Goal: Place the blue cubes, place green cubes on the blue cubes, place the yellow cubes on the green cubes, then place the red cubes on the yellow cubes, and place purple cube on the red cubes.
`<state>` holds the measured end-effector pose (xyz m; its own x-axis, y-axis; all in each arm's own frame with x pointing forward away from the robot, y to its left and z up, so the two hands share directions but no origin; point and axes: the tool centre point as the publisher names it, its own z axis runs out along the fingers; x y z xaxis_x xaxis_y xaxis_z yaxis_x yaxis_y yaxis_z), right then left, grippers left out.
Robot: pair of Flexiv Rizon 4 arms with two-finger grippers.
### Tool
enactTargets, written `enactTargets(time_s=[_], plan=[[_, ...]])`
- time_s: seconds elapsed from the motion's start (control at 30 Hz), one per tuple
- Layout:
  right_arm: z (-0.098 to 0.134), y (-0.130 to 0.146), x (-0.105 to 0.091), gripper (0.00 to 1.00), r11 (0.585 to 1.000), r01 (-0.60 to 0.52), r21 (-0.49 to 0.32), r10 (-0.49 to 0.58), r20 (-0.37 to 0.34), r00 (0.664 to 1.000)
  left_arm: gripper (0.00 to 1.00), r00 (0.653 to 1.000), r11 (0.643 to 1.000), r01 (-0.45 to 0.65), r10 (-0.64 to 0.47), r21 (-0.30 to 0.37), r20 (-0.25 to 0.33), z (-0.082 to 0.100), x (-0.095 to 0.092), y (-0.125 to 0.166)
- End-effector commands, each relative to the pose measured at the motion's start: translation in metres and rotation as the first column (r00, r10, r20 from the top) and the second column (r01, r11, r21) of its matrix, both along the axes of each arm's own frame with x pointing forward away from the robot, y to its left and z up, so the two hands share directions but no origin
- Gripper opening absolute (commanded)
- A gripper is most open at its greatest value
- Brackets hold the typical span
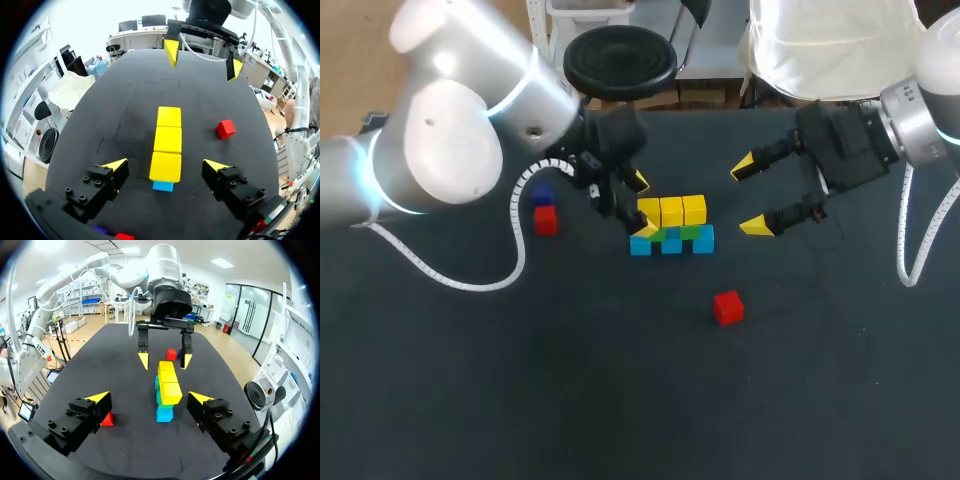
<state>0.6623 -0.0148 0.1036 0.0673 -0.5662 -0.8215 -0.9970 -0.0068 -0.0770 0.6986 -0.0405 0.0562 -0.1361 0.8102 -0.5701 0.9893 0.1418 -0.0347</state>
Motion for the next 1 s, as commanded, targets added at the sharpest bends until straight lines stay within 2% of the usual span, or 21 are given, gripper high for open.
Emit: enactTargets(time_s=[0.03,0.3,0.53,0.67,1.0], plan=[[-0.001,0.0,0.001,1.0,1.0,-0.001,0.002,0.001,0.001,1.0,1.0,1.0,1.0,-0.016,0.016,-0.012,0.005,0.001,-0.002,0.008],[-0.001,0.0,0.001,1.0,1.0,-0.001,0.002,0.001,0.001,1.0,1.0,0.999,0.998,-0.046,0.046,-0.033,0.006,-0.002,-0.002,0.024],[-0.001,0.0,0.001,1.0,1.0,-0.001,0.002,0.001,0.001,1.0,1.0,0.999,0.995,-0.039,0.042,-0.09,0.027,0.002,-0.002,0.034],[-0.001,0.0,0.001,1.0,1.0,-0.001,0.002,0.001,0.001,1.0,1.0,0.999,0.989,-0.009,0.014,-0.151,0.036,0.007,-0.001,0.039],[-0.001,0.0,0.001,1.0,1.0,-0.001,0.002,0.001,0.001,1.0,1.0,0.997,0.986,0.005,0.008,-0.169,0.072,0.023,0.0,0.048]])
